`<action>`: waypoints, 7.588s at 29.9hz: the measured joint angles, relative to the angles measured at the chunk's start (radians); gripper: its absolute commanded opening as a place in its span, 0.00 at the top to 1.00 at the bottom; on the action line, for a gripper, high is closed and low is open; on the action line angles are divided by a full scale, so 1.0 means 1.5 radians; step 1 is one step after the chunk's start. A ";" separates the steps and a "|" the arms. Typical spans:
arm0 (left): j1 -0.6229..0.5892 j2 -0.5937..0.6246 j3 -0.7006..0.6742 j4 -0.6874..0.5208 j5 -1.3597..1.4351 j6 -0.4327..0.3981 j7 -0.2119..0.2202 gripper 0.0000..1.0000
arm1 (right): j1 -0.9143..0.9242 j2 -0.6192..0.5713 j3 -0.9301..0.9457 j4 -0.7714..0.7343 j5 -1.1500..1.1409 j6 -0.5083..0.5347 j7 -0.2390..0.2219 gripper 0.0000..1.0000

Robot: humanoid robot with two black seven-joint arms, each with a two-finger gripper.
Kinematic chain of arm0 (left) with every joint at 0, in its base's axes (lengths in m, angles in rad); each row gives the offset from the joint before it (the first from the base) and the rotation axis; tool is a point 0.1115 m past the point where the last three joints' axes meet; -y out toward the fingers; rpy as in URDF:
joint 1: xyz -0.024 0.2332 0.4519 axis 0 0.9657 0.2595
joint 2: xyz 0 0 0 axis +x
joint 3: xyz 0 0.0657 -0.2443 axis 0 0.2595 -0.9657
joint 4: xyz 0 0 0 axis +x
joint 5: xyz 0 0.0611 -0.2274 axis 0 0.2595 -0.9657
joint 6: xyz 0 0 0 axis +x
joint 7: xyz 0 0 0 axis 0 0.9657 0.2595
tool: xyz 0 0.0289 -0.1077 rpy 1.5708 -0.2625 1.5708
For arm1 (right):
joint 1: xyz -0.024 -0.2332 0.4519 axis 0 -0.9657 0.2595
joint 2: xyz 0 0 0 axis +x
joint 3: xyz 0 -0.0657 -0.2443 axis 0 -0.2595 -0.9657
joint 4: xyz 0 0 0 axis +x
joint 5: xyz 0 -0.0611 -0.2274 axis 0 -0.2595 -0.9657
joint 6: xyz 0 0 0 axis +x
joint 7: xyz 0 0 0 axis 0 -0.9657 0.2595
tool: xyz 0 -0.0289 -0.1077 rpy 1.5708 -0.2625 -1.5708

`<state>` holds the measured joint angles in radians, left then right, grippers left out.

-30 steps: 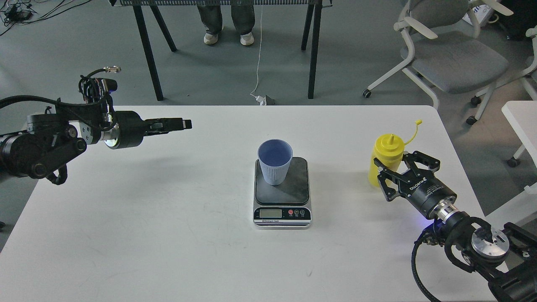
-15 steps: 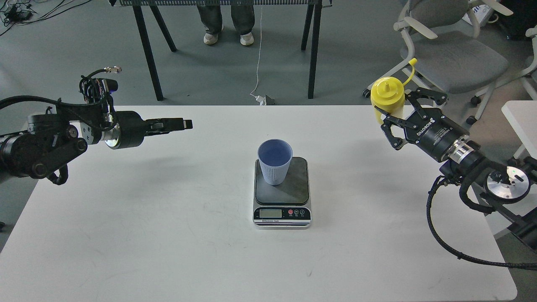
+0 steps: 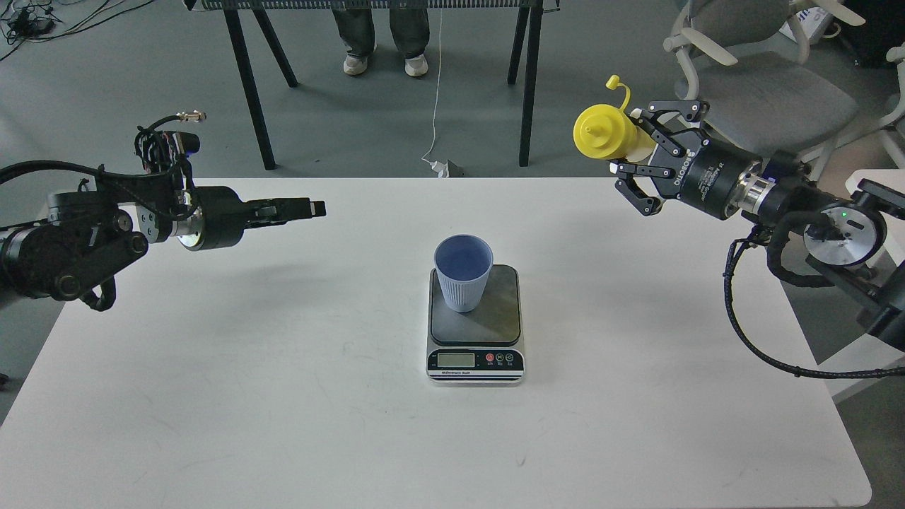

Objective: Pour seasoning into cup on scale with both arms
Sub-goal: 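Lift the yellow bottle and carry it above the cup, then tilt the yellow bottle nozzle-down and squeeze into the cup, then raise the yellow bottle upright and carry it back down, then lower the yellow bottle onto the table beside the scale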

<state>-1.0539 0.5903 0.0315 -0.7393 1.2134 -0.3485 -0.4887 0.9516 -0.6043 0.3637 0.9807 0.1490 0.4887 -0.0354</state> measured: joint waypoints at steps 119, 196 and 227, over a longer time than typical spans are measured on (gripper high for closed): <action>0.028 -0.002 -0.004 0.008 -0.008 0.018 0.000 0.27 | 0.258 0.330 -0.183 -0.132 -0.883 0.000 -0.011 0.58; 0.057 -0.002 0.001 0.000 0.002 0.021 0.000 0.27 | -0.315 -0.050 0.275 0.091 0.386 0.000 -0.016 0.56; 0.057 0.000 0.007 0.000 0.002 0.020 0.000 0.27 | -0.481 0.111 0.340 0.006 0.375 0.000 -0.032 0.55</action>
<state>-0.9680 0.5903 0.0414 -0.7393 1.2165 -0.3190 -0.4887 0.2303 -0.4372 0.8735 0.9892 0.7115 0.4887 -0.0832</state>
